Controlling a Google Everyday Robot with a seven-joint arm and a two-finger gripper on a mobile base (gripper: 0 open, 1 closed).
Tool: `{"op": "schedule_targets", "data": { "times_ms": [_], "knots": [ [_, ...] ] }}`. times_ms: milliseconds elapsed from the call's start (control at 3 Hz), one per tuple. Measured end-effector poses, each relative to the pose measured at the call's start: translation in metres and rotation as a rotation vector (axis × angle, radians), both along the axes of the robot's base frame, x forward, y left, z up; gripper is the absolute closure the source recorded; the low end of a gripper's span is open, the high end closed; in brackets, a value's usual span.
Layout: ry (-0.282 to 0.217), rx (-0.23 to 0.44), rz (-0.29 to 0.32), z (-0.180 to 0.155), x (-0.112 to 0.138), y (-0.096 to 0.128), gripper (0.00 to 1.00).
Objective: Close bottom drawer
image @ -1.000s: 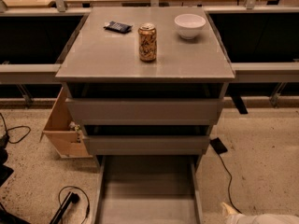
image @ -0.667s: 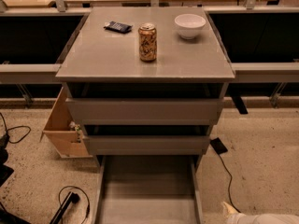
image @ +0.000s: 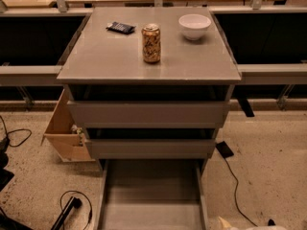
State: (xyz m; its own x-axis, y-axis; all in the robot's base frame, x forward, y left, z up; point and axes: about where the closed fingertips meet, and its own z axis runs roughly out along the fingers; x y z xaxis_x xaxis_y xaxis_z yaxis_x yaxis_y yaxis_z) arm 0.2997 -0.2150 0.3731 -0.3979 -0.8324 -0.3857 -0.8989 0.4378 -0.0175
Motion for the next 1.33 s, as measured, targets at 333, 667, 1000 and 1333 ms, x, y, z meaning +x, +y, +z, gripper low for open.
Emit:
{"op": "schedule_targets", "data": {
  "times_ms": [333, 667, 1000, 1333],
  "knots": [
    [0.064, 0.034, 0.012, -0.064, -0.007, 0.012, 0.00],
    [0.104, 0.066, 0.039, -0.125, -0.005, 0.027, 0.19],
    [0.175, 0.138, 0.041, -0.194, -0.017, 0.055, 0.50],
    [0.207, 0.181, 0.038, -0.224, -0.024, 0.066, 0.73]
  ]
}}
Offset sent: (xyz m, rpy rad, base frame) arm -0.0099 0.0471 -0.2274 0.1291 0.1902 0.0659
